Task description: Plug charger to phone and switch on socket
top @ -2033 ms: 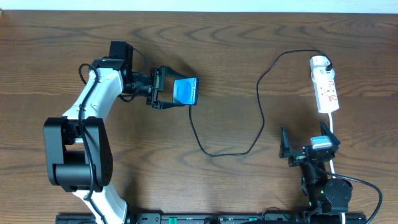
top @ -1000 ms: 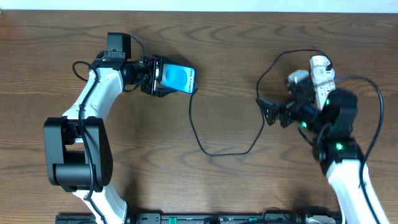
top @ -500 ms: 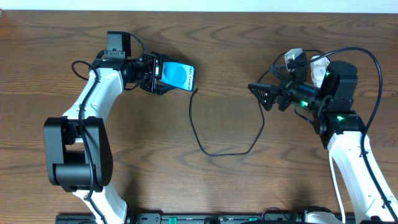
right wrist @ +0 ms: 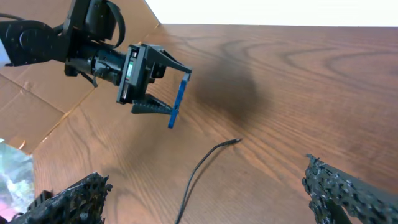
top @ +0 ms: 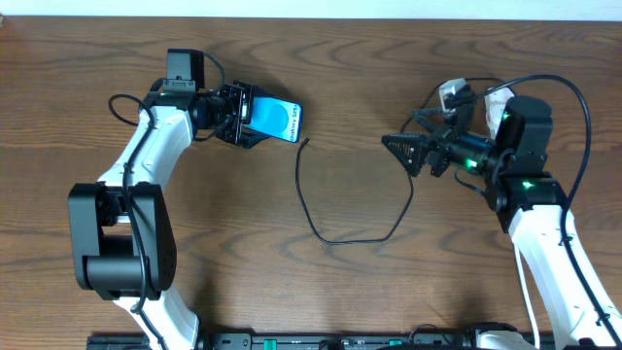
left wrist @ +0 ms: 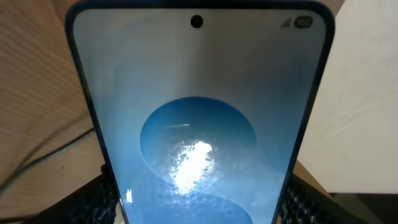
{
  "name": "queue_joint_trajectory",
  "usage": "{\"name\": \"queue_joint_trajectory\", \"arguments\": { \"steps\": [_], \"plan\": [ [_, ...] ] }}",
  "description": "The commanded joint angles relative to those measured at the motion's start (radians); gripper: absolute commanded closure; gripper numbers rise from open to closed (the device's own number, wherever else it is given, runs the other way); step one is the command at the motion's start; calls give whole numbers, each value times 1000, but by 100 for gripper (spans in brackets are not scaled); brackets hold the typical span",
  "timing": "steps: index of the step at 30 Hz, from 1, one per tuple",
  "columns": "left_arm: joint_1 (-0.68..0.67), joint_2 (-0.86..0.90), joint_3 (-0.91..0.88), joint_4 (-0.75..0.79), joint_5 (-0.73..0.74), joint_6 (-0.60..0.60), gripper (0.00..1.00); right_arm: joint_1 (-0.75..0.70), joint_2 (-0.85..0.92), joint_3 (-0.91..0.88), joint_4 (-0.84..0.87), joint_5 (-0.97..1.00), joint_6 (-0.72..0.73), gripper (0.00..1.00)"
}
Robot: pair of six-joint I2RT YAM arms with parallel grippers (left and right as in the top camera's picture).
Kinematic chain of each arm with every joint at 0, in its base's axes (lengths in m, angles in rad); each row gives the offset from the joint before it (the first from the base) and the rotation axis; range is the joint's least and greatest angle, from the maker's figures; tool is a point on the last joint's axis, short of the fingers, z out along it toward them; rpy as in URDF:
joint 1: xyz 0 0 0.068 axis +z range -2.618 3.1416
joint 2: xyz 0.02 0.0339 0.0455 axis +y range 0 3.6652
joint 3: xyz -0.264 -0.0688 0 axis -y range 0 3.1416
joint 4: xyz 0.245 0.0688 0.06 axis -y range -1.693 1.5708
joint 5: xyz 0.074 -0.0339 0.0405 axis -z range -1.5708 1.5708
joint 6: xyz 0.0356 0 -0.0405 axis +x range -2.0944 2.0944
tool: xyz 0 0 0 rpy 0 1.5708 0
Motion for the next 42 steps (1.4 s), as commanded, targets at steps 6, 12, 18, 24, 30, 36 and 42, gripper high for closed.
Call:
{"name": "queue_joint_trajectory", "arguments": {
  "steps": [6,12,18,24,30,36,42],
  "plan": [
    [4,-19,22,5,-18,42,68,57,0,19,5,146,137,1],
    [3,-19,22,5,-25,62,68,97,13,19,49,184,183,1],
    [3,-19,22,5,-25,64,70,125,67,24,105,183,249,1],
    [3,-19,22,5,-29,68,70,159,116,48,105,183,257,1],
    [3,-19,22,5,-35,67,70,187,200,111,105,183,301,1],
    [3,-19,22,5,-35,67,70,232,283,168,107,208,304,1],
    [3,-19,22,4,-35,63,70,296,338,183,169,270,351,1]
  ]
}}
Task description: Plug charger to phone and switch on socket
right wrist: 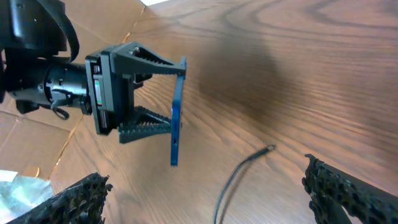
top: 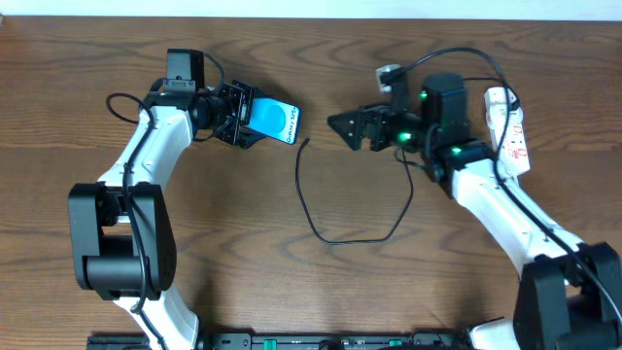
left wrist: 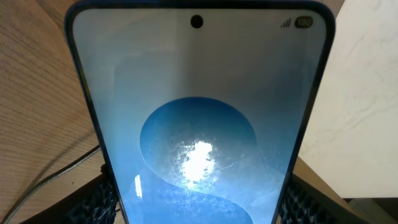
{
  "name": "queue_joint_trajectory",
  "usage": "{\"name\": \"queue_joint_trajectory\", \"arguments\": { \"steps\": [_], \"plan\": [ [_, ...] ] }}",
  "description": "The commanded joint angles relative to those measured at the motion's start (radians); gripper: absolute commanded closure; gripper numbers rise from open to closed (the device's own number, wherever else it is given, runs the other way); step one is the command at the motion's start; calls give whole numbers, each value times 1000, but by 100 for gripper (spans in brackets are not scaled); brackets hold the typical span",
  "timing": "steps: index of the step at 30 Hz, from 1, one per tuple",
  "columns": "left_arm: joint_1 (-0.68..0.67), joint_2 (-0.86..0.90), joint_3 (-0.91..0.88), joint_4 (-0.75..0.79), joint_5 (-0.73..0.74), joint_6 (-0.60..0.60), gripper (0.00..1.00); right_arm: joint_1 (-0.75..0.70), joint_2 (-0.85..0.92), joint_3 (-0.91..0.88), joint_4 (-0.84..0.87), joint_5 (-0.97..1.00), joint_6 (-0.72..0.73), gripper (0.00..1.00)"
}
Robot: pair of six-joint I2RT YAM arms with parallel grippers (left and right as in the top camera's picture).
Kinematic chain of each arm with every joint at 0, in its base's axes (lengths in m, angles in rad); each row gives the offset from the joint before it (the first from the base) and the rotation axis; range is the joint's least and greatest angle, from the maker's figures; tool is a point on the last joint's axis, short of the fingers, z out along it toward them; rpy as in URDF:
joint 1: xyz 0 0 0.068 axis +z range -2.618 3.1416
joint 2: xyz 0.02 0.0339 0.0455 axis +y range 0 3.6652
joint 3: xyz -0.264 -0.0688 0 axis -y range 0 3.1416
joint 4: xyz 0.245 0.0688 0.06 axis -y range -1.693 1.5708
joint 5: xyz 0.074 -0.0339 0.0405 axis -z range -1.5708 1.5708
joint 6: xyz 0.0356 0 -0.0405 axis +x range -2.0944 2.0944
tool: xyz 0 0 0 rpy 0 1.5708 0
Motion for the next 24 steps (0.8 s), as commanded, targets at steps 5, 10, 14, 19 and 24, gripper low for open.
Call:
{"name": "queue_joint_trajectory", "arguments": {
  "steps": [5,10,14,19,24],
  "plan": [
    [3,-19,22,-9,4,8,70,75,60,27,70,80,73,2],
    [3,-19,22,-39,3,8,70,121,89,27,96,147,96,6],
    [-2,-19,22,-58,3,8,70,154,97,27,106,203,112,8],
    [-26,-19,22,-68,3,8,70,192,124,27,132,243,176,14],
    [-55,-19,22,-68,3,8,70,214,156,27,160,244,225,21]
  ]
}}
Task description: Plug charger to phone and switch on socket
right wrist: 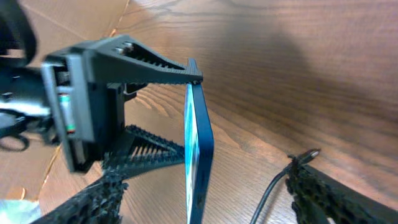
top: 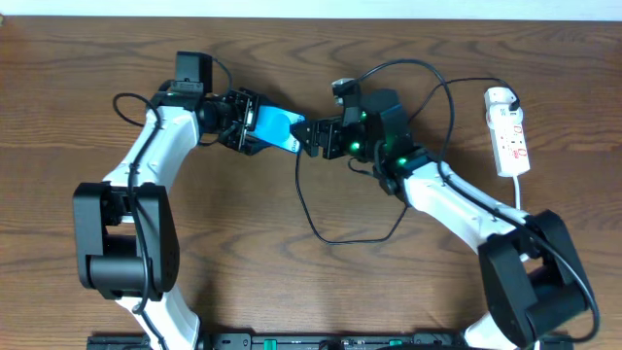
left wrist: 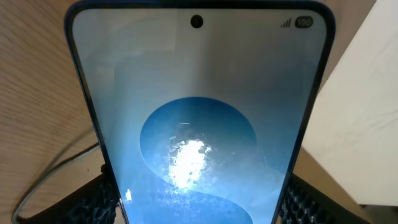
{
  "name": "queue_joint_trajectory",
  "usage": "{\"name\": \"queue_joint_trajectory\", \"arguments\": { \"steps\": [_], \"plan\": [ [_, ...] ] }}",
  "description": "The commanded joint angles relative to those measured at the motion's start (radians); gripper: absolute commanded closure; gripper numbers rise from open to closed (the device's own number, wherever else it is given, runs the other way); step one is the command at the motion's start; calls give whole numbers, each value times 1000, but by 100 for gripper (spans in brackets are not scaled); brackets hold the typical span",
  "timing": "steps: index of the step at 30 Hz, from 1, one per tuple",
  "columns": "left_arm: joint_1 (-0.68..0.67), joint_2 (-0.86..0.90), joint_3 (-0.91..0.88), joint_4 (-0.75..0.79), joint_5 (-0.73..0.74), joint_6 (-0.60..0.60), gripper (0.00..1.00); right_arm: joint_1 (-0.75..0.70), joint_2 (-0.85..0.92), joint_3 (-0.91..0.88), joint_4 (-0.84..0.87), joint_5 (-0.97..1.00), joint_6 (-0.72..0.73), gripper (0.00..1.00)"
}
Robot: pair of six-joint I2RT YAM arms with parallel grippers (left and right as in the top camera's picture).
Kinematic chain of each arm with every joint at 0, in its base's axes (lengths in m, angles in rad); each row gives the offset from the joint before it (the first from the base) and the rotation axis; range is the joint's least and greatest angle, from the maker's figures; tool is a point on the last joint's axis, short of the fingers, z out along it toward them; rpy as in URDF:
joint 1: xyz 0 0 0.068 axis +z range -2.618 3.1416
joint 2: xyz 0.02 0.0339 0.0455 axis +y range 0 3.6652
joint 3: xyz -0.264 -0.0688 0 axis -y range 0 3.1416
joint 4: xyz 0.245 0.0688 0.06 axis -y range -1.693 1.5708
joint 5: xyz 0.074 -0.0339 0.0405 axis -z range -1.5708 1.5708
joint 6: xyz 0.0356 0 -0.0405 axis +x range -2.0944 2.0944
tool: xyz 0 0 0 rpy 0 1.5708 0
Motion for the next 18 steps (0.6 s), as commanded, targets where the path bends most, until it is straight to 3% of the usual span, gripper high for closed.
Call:
{"name": "queue_joint_trajectory", "arguments": {
  "steps": [1,11,18],
  "plan": [
    [-21,-19,22,0,17,5,70,23,30,21,19,27,61,23],
    [-41,-19,22,-3,17,5,70,41,60,21,28,40,87,50],
    [-64,-19,22,-3,18,5,70,53,69,22,34,44,90,55]
  ]
}}
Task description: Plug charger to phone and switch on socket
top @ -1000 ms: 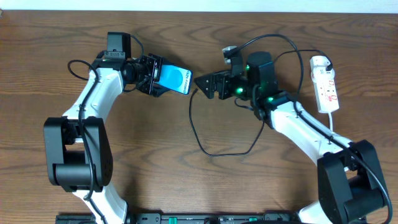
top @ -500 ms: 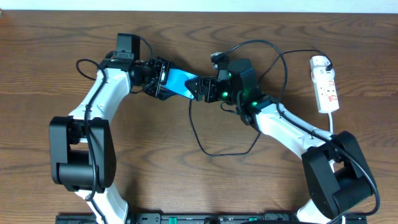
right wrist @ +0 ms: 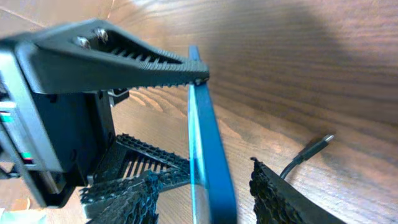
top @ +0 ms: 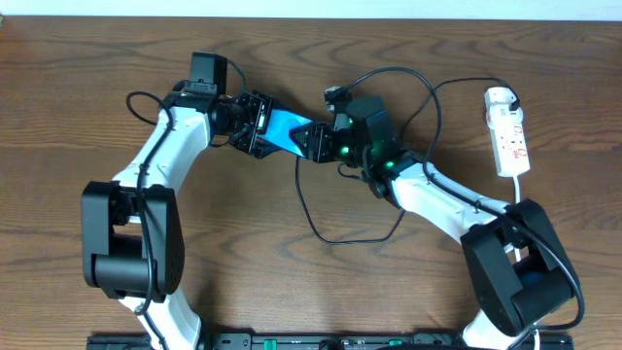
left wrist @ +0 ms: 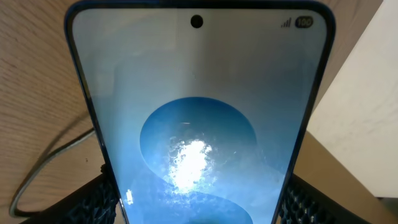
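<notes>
The lit blue phone (top: 283, 129) is held off the table, with my left gripper (top: 262, 126) shut on its sides. It fills the left wrist view, phone (left wrist: 198, 118) between the left gripper (left wrist: 198, 211) fingers. My right gripper (top: 313, 142) is open at the phone's free end. In the right wrist view the phone (right wrist: 210, 168) is edge-on between the right gripper (right wrist: 204, 174) fingers, with a gap on each side. The black charger cable (top: 303, 199) loops on the table; its loose plug tip (right wrist: 321, 142) lies just right of the phone.
A white power strip (top: 507, 131) lies at the right edge, with the cable running to it behind my right arm. The cable also shows at the lower left in the left wrist view (left wrist: 37, 168). Brown wooden table (top: 233, 253).
My right gripper has moved further left, and its fingers now stand on either side of the phone's free end, closer together. The left gripper has brought the phone slightly right.
At first my left gripper held the phone up while the right gripper stood open near the power strip. Then the right gripper was at mid table, facing the phone. Then it was just short of the phone's end, and now it straddles that end. The cable plug has stayed on the table.
</notes>
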{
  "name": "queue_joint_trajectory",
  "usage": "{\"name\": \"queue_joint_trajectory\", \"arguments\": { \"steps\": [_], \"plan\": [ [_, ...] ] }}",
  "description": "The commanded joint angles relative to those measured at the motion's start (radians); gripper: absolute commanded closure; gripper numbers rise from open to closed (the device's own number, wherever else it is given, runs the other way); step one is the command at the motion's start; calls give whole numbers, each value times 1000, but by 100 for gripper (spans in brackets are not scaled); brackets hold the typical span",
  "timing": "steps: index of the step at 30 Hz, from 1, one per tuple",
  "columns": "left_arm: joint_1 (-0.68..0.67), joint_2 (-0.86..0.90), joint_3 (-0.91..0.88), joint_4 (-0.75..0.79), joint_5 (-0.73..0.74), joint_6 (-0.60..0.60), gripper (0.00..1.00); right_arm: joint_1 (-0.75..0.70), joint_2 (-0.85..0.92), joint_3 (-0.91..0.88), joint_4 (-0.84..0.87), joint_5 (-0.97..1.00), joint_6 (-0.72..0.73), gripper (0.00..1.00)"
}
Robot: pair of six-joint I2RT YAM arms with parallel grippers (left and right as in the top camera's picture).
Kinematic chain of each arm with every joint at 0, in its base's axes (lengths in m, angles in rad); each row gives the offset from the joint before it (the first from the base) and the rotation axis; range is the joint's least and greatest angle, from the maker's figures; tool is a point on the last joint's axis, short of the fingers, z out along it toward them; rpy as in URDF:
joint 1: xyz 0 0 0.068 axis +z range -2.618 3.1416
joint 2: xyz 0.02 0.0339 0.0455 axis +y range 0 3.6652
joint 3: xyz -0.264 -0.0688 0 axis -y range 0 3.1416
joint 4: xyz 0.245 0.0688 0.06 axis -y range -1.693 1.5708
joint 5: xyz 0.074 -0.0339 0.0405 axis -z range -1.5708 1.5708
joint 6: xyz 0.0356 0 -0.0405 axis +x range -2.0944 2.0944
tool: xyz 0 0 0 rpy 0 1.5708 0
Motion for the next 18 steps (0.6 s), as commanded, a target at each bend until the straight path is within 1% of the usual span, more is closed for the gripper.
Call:
{"name": "queue_joint_trajectory", "arguments": {
  "steps": [1,6,12,16,18],
  "plan": [
    [-13,-19,22,1,18,5,70,11,9,21,3,10,7,55],
    [-15,-19,22,1,22,5,70,13,12,21,2,16,7,60],
    [-15,-19,22,1,48,5,70,19,12,21,3,16,6,73],
    [-15,-19,22,2,54,5,70,32,12,20,-3,28,6,75],
    [-15,-19,22,1,66,5,70,36,12,20,-13,40,6,79]
  ]
}}
